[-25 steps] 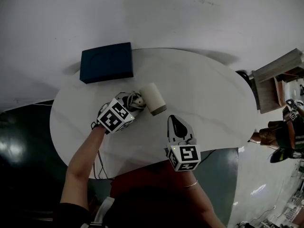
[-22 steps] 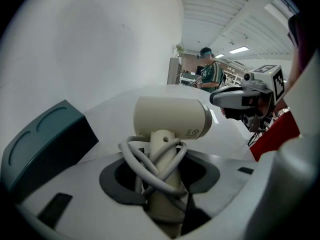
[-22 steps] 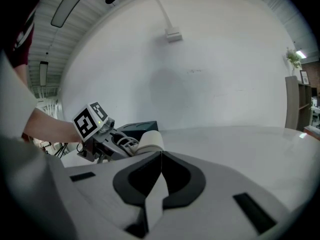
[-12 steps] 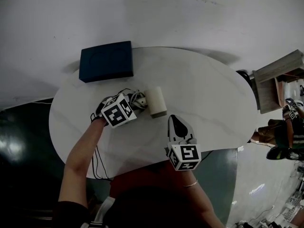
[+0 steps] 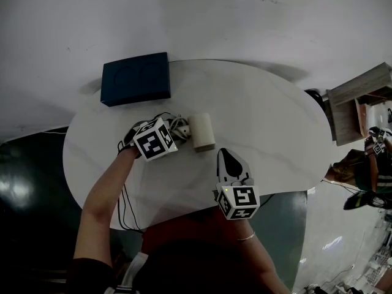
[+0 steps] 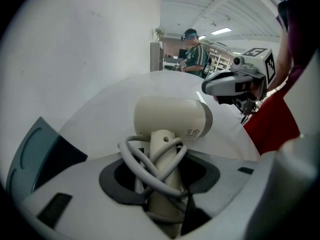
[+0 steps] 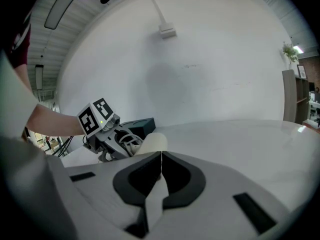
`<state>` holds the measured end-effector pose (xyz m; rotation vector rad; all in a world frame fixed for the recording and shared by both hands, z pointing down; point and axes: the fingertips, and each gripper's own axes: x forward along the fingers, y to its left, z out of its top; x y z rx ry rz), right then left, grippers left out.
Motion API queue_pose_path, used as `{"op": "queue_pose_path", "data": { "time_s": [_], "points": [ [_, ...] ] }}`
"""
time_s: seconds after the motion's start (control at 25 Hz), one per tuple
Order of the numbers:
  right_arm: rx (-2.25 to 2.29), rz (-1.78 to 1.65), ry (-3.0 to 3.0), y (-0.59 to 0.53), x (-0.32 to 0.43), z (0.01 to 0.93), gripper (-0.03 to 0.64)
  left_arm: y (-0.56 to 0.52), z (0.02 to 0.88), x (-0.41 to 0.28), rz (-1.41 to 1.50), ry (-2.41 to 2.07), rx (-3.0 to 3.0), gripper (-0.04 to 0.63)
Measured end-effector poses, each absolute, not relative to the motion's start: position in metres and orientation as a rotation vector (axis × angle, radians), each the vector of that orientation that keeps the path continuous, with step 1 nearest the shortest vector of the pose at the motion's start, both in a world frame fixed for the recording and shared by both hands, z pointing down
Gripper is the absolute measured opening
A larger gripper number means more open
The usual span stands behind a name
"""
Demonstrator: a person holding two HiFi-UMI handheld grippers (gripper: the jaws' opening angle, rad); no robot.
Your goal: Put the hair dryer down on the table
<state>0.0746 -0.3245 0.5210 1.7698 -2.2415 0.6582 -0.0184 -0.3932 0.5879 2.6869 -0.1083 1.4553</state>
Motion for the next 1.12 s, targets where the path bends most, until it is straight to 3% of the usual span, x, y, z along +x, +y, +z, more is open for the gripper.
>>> {"op": "queue_pose_path", "data": {
  "time_s": [0.56,0.8,1.12],
  "points": [
    [1.759,0.664,-2.253,-0.321,0.079,0.519,0.015,-0.393,0.599,-0.022,1.561,-0.11,2.666,0.212],
    [1.734,0.663,-2.255,-0.318,0.082,0.525,0.015,-0.4,0.597,-0.022,1.563,-0.189,2.681,0.265],
    [1.726,0.658,-2.266,-0.315,0.081,0.523,0.015,-0.398,0.595,-0.025,1.586,-0.23,2.716,0.281]
  ]
}}
